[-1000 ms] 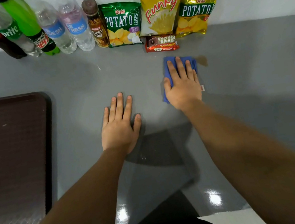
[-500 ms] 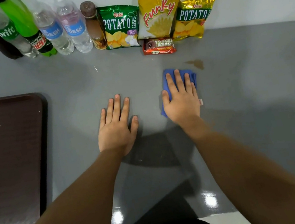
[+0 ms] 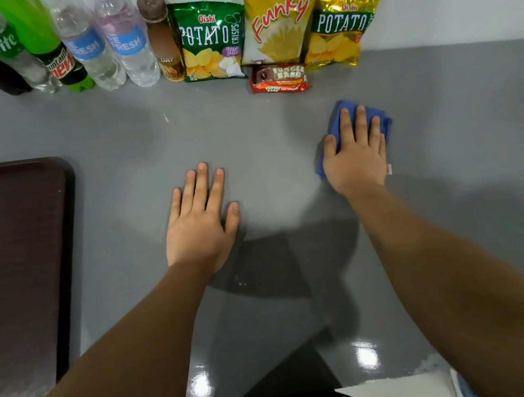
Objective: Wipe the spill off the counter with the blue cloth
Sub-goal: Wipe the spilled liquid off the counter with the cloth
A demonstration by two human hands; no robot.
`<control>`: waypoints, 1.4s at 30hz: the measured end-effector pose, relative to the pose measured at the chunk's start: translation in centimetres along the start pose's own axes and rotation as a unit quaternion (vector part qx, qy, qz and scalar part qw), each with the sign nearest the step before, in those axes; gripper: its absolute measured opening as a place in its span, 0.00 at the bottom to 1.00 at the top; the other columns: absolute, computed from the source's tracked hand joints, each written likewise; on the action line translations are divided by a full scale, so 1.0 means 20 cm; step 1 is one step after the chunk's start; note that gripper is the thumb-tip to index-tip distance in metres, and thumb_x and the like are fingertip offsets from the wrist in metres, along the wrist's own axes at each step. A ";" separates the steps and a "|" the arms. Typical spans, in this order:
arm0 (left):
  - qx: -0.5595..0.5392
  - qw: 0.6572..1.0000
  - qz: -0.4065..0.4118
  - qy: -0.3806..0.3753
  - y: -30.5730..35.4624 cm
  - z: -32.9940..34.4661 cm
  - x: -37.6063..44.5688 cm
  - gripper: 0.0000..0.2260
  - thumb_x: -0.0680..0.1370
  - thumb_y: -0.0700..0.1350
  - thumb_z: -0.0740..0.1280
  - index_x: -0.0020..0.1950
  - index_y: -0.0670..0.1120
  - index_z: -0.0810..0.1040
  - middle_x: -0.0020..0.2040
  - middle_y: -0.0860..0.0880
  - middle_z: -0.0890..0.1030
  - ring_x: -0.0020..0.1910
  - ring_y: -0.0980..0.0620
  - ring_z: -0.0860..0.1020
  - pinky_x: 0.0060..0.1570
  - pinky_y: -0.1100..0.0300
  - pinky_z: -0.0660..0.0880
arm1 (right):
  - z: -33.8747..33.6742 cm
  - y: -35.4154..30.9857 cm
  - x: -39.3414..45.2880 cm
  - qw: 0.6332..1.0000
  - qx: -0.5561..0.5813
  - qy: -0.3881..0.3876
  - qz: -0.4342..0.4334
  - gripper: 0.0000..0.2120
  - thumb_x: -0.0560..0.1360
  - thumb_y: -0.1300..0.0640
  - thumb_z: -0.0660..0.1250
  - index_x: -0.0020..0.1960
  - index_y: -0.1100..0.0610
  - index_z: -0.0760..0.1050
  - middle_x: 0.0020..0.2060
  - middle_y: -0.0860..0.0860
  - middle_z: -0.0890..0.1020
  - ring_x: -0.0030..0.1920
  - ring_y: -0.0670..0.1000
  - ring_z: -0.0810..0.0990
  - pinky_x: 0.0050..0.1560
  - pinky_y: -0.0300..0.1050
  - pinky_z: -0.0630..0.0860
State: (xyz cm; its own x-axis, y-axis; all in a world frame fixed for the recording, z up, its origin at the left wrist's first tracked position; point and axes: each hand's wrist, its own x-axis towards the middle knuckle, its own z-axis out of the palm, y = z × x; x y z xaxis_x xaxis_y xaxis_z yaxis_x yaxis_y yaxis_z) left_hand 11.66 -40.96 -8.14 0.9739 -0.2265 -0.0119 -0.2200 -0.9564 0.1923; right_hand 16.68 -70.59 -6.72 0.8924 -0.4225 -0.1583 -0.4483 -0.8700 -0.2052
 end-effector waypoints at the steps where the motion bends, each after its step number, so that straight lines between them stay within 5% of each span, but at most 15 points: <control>1: 0.000 1.000 -0.001 0.000 0.00 0.00 0.00 0.29 0.85 0.59 0.49 0.85 0.53 0.51 0.85 0.48 0.50 0.84 0.48 0.48 0.82 0.45 0.49 | 0.01 0.00 -0.06 1.000 -0.002 0.001 -0.004 0.31 0.86 0.42 0.47 0.85 0.49 0.44 0.85 0.51 0.45 0.84 0.59 0.43 0.83 0.57 0.43; 10: 0.001 1.000 -0.002 0.004 0.00 0.01 -0.01 0.29 0.85 0.59 0.50 0.85 0.52 0.52 0.85 0.48 0.51 0.84 0.47 0.49 0.82 0.45 0.49 | 0.03 -0.07 -0.10 0.992 -0.032 -0.005 -0.121 0.30 0.86 0.43 0.48 0.85 0.49 0.47 0.85 0.51 0.49 0.84 0.59 0.46 0.83 0.56 0.44; 18: 0.004 1.000 -0.002 -0.002 0.00 0.00 0.00 0.29 0.85 0.59 0.49 0.85 0.53 0.51 0.85 0.48 0.50 0.84 0.48 0.48 0.82 0.46 0.49 | -0.05 0.06 0.21 0.998 -0.017 -0.024 -0.059 0.30 0.85 0.40 0.45 0.85 0.46 0.43 0.85 0.49 0.44 0.84 0.58 0.41 0.83 0.55 0.40; 27: -0.004 1.000 -0.002 -0.022 0.01 -0.02 0.00 0.29 0.85 0.60 0.48 0.85 0.53 0.49 0.86 0.49 0.48 0.84 0.48 0.46 0.82 0.47 0.46 | -0.04 0.27 -0.18 1.000 -0.006 -0.017 0.002 0.31 0.86 0.40 0.46 0.85 0.46 0.42 0.85 0.49 0.43 0.84 0.57 0.41 0.83 0.57 0.41; 34: -0.006 1.000 -0.002 -0.026 0.00 -0.01 0.00 0.29 0.85 0.61 0.46 0.85 0.53 0.47 0.86 0.49 0.46 0.84 0.48 0.44 0.82 0.46 0.45 | 0.11 0.04 -0.55 1.000 -0.002 0.018 -0.022 0.31 0.86 0.42 0.51 0.85 0.50 0.47 0.85 0.52 0.48 0.84 0.61 0.46 0.83 0.58 0.45; 42: -0.010 1.000 -0.003 -0.022 0.00 -0.01 0.00 0.30 0.85 0.61 0.46 0.85 0.54 0.47 0.85 0.49 0.46 0.84 0.49 0.44 0.82 0.47 0.45 | 0.04 0.07 -0.30 0.995 -0.018 0.013 -0.099 0.30 0.86 0.43 0.50 0.85 0.48 0.48 0.85 0.51 0.51 0.84 0.59 0.48 0.83 0.57 0.47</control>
State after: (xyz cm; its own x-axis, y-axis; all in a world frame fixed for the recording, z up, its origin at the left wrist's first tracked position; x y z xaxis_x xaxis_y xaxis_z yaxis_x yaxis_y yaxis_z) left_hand 11.62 -40.89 -7.85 0.9719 -0.2287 -0.0565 -0.2123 -0.9542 0.2107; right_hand 10.67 -69.04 -6.80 0.9643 -0.2481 -0.0926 -0.2619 -0.9451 -0.1955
